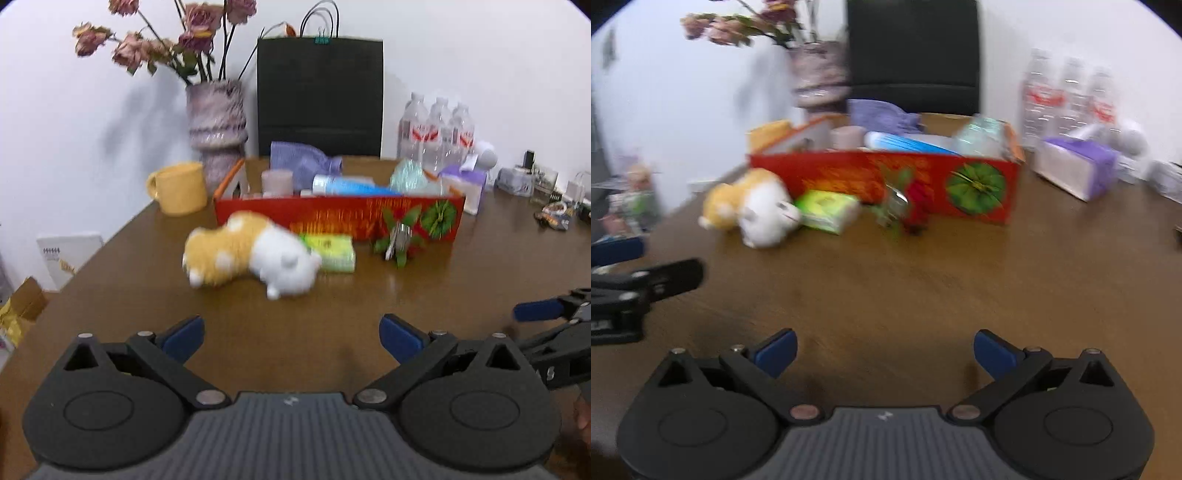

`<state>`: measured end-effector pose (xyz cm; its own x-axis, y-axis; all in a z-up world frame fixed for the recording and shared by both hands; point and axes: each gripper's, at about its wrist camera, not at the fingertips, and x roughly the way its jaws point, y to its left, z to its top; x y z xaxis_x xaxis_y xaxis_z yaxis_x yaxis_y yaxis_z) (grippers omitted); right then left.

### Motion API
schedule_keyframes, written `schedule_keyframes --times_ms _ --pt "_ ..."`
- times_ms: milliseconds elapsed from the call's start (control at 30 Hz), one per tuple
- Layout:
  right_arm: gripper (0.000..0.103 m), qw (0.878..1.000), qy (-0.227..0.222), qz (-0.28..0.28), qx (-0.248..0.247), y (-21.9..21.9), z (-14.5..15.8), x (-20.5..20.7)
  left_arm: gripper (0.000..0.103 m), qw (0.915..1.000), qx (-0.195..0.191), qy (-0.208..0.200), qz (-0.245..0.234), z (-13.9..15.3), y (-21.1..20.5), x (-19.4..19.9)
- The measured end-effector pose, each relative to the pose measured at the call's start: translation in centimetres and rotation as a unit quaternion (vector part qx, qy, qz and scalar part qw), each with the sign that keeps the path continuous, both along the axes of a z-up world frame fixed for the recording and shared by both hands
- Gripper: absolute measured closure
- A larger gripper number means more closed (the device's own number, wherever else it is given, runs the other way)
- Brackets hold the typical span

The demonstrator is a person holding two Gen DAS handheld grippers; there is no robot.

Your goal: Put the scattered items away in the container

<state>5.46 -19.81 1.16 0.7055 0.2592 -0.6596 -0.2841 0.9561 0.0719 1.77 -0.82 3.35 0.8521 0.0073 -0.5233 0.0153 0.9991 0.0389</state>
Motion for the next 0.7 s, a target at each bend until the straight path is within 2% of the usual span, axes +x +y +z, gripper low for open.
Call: schedule_keyframes --times_ms 133,300,367,500,700 --pt "0.001 0.999 -0.018 -0.044 -0.008 0.0 -0.7 -1.9 0.0 0.9999 -0.011 0.013 -0.001 -1.4 -0.8 -0.6" --pt "0.001 0.996 -0.034 -0.069 -0.044 0.5 -1.4 -3.4 0.0 0.9995 0.031 0.005 -0.007 -2.1 -1.9 -1.1" --pt "0.001 0.996 -0.033 -0.075 -0.043 0.4 -1.5 -3.8 0.0 0.9996 0.021 0.013 -0.012 -2.3 -1.5 -1.2" --pt "0.001 0.996 -0.025 -0.075 -0.031 0.4 -1.5 -4.2 0.0 0.9997 0.003 0.023 0.01 -2.4 -0.6 -1.1" --pt "0.0 0.996 -0.021 -0.08 -0.027 0.8 -1.6 -4.4 0.0 0.9978 0.004 0.066 0.006 -3.1 -0.5 -0.2"
